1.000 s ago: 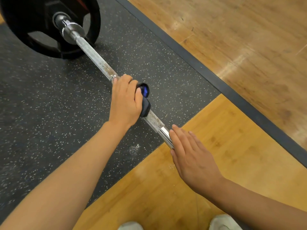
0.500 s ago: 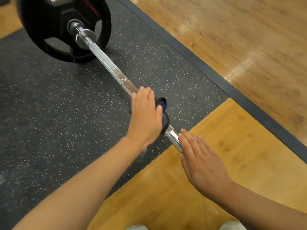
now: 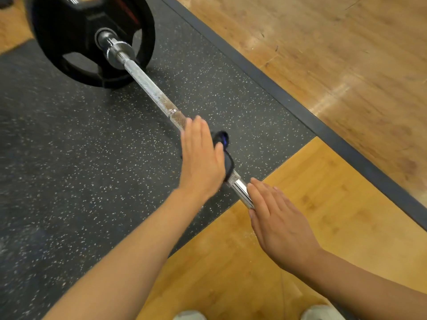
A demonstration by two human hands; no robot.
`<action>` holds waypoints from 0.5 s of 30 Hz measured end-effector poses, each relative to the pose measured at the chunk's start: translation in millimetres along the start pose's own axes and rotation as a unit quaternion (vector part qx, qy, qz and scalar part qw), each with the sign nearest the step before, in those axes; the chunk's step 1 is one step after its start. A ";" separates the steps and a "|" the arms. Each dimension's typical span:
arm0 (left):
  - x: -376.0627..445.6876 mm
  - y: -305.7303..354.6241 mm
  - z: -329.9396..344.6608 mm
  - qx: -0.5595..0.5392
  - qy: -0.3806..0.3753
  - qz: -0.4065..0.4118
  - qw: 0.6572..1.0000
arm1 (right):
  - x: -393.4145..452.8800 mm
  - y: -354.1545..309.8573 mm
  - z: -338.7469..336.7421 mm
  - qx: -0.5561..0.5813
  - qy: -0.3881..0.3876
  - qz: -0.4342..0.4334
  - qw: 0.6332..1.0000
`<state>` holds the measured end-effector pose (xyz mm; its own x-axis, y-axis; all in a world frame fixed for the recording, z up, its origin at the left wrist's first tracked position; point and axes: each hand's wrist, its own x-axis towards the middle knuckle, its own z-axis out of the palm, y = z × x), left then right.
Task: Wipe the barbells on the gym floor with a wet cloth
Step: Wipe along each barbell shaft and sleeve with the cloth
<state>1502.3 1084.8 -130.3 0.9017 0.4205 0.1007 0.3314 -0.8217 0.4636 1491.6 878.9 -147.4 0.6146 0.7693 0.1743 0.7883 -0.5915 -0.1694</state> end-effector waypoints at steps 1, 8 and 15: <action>-15.3 5.6 1.7 -0.012 -0.010 0.021 1.000 | 0.4 -0.3 0.0 -0.001 -0.001 0.000 1.000; 29.3 -15.8 -6.1 0.065 -0.011 -0.005 0.998 | 1.4 -0.8 -0.9 -0.001 -0.001 0.001 1.000; 51.8 -31.6 -7.8 0.046 -0.002 -0.004 0.999 | 1.8 0.6 -2.6 -0.014 0.007 -0.004 1.000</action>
<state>1536.4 1135.5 -132.9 0.8996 0.4265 0.0936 0.3634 -0.8501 0.3811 1493.2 879.3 -144.7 0.6088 0.7703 0.1897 0.7933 -0.5921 -0.1417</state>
